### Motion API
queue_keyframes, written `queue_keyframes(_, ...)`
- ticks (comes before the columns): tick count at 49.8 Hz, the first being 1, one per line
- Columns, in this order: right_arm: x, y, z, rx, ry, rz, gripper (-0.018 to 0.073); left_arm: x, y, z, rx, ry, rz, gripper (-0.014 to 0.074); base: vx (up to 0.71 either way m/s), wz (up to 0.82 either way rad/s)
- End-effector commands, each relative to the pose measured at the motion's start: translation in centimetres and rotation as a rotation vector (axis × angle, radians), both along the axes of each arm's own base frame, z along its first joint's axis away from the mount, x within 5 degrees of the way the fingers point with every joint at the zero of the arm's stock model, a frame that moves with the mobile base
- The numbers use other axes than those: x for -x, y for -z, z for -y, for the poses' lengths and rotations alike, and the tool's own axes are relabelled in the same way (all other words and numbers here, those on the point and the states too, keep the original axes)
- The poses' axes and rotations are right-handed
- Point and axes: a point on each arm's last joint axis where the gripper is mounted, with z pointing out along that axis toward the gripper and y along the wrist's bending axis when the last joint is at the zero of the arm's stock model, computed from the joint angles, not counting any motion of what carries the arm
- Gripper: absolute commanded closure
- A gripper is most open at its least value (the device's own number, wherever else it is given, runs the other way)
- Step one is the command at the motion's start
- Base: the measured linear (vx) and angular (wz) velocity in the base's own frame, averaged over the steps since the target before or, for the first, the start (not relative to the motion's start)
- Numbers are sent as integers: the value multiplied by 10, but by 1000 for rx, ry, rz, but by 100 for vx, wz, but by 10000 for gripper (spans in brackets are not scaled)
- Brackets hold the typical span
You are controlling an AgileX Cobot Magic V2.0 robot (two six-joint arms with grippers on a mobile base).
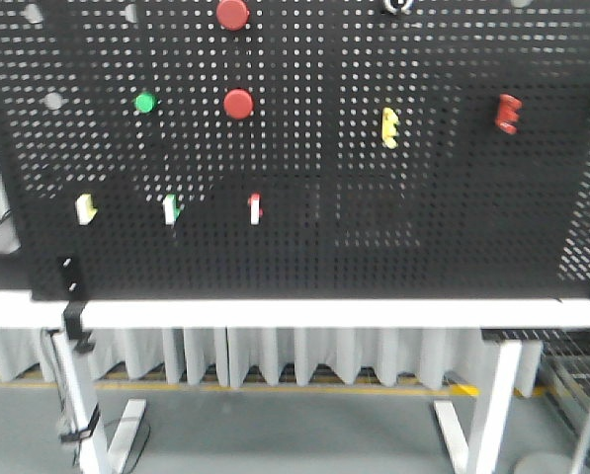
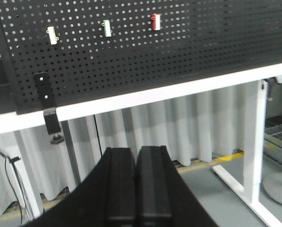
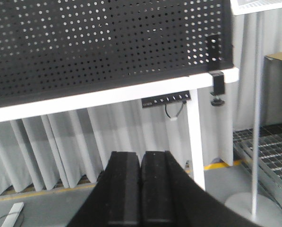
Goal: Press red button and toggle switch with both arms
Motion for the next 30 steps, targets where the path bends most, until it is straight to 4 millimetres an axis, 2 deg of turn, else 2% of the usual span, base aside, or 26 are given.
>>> queue_keyframes(1, 1, -5, 0, 15, 0, 91, 562, 0, 3, -1, 33, -8, 56, 594, 45, 0)
queue_keyframes(30, 1, -5, 0, 15, 0, 91, 562, 0, 3, -1, 33, -8, 56, 594, 41, 2)
